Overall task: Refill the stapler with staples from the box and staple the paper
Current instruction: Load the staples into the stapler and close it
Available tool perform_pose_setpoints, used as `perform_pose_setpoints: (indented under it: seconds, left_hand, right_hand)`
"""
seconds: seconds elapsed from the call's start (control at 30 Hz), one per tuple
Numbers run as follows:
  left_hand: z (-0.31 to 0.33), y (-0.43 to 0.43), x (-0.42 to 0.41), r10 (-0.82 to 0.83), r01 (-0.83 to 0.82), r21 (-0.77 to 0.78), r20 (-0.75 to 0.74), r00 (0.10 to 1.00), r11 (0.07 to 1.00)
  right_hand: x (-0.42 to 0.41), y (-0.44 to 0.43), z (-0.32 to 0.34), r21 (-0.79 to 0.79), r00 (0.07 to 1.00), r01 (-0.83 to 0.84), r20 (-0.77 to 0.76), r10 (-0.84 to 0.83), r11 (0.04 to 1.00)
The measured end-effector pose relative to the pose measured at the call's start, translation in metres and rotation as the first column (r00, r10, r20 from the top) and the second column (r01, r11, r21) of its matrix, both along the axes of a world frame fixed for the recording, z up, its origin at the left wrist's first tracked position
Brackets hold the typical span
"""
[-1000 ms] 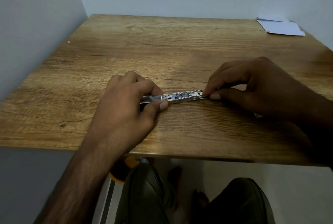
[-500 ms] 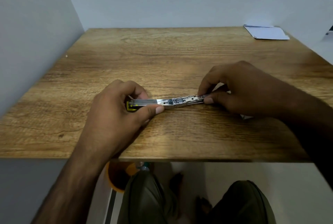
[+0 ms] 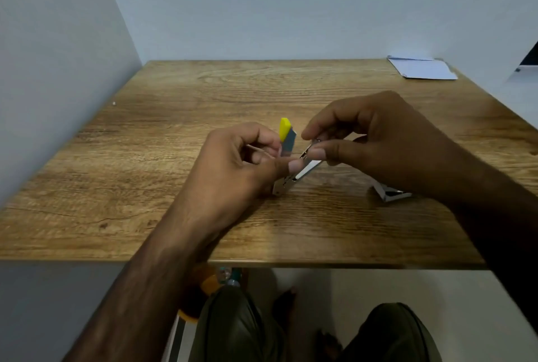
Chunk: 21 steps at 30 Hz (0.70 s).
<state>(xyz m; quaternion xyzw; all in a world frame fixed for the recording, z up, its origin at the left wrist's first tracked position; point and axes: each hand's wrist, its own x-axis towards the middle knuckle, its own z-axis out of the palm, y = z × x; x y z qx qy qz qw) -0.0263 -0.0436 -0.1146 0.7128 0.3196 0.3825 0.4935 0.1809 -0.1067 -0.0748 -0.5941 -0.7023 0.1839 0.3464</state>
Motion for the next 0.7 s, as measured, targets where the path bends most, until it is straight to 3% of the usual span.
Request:
perform_pose_setpoints:
  seconds: [0.13,0.3,0.47,0.7]
  left_hand:
    - [0.000,-0.001,0.006,-0.041,0.041,-0.015,0.006,0.999,0.999]
    - [-0.005,0.002,0.004,-0.035,0.039,-0.053,0.080,0.996,0.998]
    - [-0.010,0.000,0.008,-0.010,0.019,-0.065,0.132,0.991,0.998]
    - [-0.006,0.000,0.007,-0.100,0.107,-0.055,0.114,0.988,0.993]
  right_hand:
    - [-0.008,-0.002,-0.005,0.049,0.966,0.046,-0.258,-0.032,0.998]
    - [-0.013,-0.006,-0.014,-0.009,0.812,0.015,-0.583,-0.018,1.000]
    - [-0.020,-0.002,-0.021,0.064,0.844,0.118,-0.532,-0.066,0.991]
    - [-0.016,-0.001,-0.015,0.070,0.853,0.031,-0.523,0.010,0.997]
